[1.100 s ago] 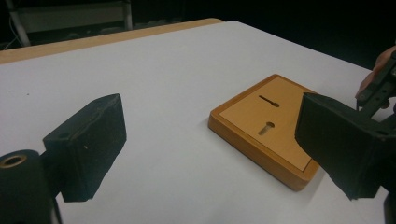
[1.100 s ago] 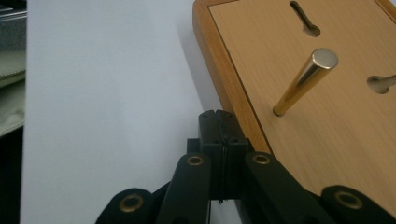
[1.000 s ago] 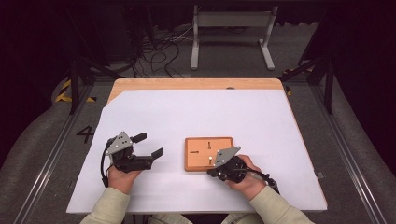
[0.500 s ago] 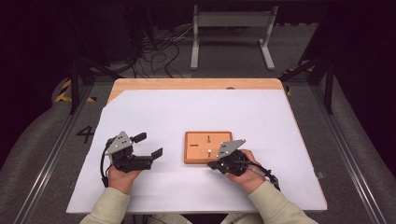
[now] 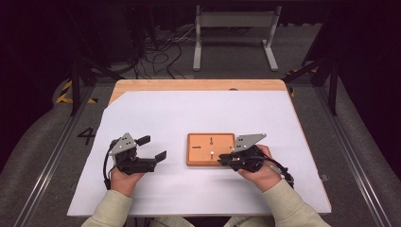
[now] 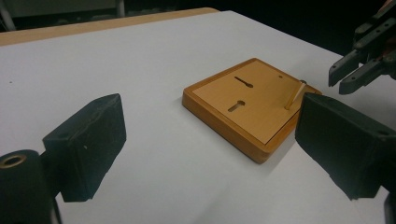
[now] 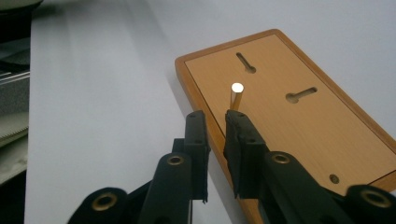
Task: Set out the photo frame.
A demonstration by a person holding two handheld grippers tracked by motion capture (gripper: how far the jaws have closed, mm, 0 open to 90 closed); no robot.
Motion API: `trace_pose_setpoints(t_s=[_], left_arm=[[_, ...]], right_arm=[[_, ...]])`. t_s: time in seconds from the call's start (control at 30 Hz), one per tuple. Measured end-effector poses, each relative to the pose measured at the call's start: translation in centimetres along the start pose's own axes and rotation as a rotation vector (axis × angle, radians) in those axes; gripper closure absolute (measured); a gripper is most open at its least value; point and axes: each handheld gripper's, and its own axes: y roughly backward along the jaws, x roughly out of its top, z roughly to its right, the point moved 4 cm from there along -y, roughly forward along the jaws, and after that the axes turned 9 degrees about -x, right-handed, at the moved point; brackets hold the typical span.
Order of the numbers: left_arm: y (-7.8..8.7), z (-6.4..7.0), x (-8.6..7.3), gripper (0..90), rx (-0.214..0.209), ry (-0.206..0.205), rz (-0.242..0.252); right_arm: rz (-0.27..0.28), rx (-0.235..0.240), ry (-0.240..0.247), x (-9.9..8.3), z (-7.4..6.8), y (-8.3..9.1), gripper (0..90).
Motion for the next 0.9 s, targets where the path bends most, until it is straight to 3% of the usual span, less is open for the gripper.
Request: trace_pose_setpoints(t_s=[0.1,0.17,0.23,0.4,0.6,0.9], left_arm=[[-0.1,0.0,-0.1,9.3,0.001,0.007,-0.008],[-0.1,0.0,-0.1,9.2,0.002,0.012,-0.008],[-0.2,0.0,-0.2,9.2,0.002,0.01,-0.01],[-0.4,-0.1,-0.3,9.1,-0.003,0.015,-0.02],[-0.5,-0.2,-0.4,9.0,-0.006,0.016,-0.024],[-0.5,-0.2,-0.5,9.0,-0.006,0.014,-0.03]], right_arm=[[0.003,-0.016,-0.01,0.3,0.2,0.2,73.8],[-0.016,-0.025,-0.039,0.4,0.7,0.0,65.3],[-0.019,-0.037,-0.028,0.5,1.1,-0.2,64.5],[-0.019,-0.017,-0.037,0.8,1.7,-1.2,59.9],[-0.028,0.02,-0.037,0.6,1.6,-3.0,60.3],[-0.024,0.028,-0.018,0.7,1.5,-4.3,65.1]])
